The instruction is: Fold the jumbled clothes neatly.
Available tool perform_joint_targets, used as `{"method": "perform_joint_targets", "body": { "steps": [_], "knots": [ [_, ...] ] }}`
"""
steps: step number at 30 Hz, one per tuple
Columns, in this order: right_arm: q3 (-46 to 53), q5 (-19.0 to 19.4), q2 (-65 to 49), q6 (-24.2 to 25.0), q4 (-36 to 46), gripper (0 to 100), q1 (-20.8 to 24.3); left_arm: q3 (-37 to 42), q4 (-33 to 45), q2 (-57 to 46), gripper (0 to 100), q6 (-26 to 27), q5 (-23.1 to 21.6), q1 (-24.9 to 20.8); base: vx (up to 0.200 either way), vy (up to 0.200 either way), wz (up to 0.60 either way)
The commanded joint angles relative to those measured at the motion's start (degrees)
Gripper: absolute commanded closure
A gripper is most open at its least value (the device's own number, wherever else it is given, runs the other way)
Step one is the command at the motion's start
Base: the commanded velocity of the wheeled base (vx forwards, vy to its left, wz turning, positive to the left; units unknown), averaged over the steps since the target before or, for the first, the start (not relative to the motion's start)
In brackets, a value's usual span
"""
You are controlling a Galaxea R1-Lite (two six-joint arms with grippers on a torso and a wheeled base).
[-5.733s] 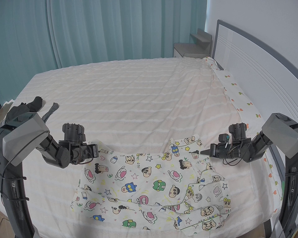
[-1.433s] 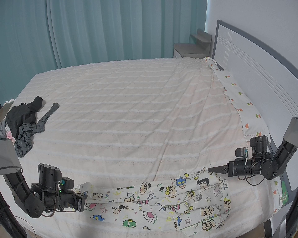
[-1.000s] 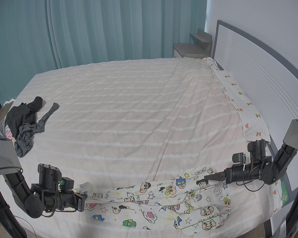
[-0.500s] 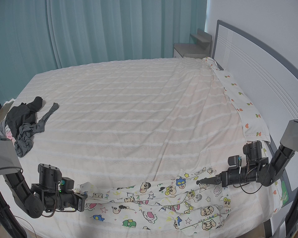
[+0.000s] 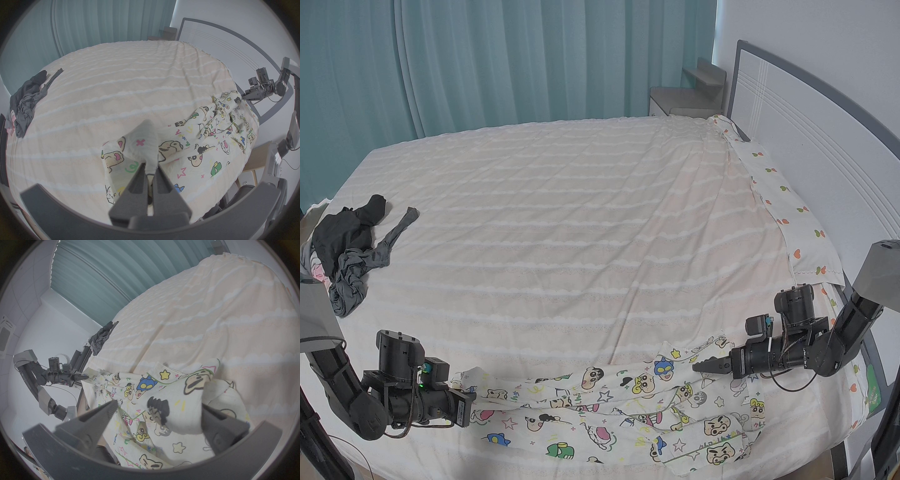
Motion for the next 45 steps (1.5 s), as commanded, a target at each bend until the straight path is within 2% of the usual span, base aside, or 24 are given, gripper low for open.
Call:
{"method": "perform_joint_targets", "body": {
  "steps": [1, 9, 18, 23, 32, 44, 45],
  "knots": [
    [-0.37, -1.47, 0.52, 0.02, 0.0, 100, -0.36, 0.0, -0.02, 0.04, 100, 0.02, -0.01, -0.01, 0.0, 0.0, 0.0],
    [2.26, -1.73, -0.18, -0.59, -0.27, 100, -1.67, 0.35, -0.02, -0.05, 100, -0.07, -0.01, -0.01, 0.0, 0.0, 0.0],
    [9.47, -0.94, -3.87, -5.43, -0.62, 100, -5.28, 0.17, -0.02, -0.31, 100, 0.11, 0.16, 0.17, 0.0, 0.0, 0.0],
    [12.99, 0.99, -3.96, -7.27, -0.79, 100, -5.63, 0.26, -0.02, -0.13, 100, 0.28, 0.34, 0.17, 0.0, 0.0, 0.0],
    [16.24, 1.69, -3.26, -8.86, -0.79, 100, -5.89, 0.35, -0.02, 1.45, 100, 0.37, 0.6, 0.26, 0.0, 0.0, 0.0],
    [16.59, 3.19, -0.8, -8.86, -1.14, 100, -6.24, 0.44, -0.02, 5.23, 100, 0.11, 0.69, 0.26, 0.0, 0.0, 0.0],
    [16.59, 3.19, -0.8, -8.86, -1.14, 100, -6.24, 0.44, -0.02, 5.23, 0, 0.11, 0.69, 0.26, 0.0, 0.0, 0.0]
  ]
}}
